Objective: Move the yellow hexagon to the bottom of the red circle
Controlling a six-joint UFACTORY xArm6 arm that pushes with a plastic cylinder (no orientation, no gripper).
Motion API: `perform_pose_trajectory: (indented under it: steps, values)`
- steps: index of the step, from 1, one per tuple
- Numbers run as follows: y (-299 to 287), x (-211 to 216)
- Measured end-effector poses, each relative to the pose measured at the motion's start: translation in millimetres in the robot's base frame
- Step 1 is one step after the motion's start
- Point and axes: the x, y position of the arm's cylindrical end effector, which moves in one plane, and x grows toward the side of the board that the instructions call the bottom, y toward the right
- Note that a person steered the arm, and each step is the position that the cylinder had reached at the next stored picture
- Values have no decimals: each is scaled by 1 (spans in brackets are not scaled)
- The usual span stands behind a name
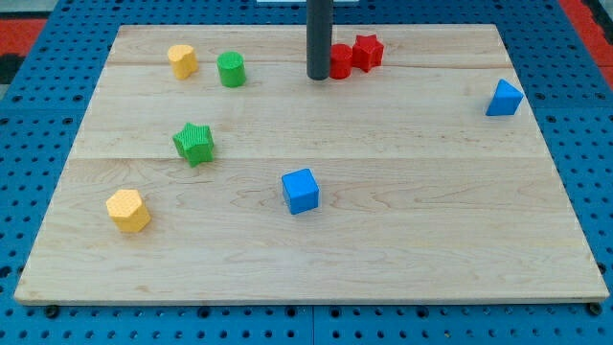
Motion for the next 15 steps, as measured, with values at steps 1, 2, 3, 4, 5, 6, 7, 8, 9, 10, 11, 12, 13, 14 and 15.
perform_pose_trajectory:
  steps: [1, 2, 3, 4, 5, 6, 7, 8, 9, 10, 11, 12, 13, 14, 15]
  values:
    - [-38, 56]
    - [-54, 118]
    - [-59, 192]
    - [-113, 252]
    - [-193, 264]
    - [-254, 243]
    - [-248, 205]
    - [-215, 206]
    - [-231, 235]
    - [-207, 235]
    - [-160, 231]
    - [-133, 215]
    - [-124, 179]
    - [-85, 174]
    - [-45, 166]
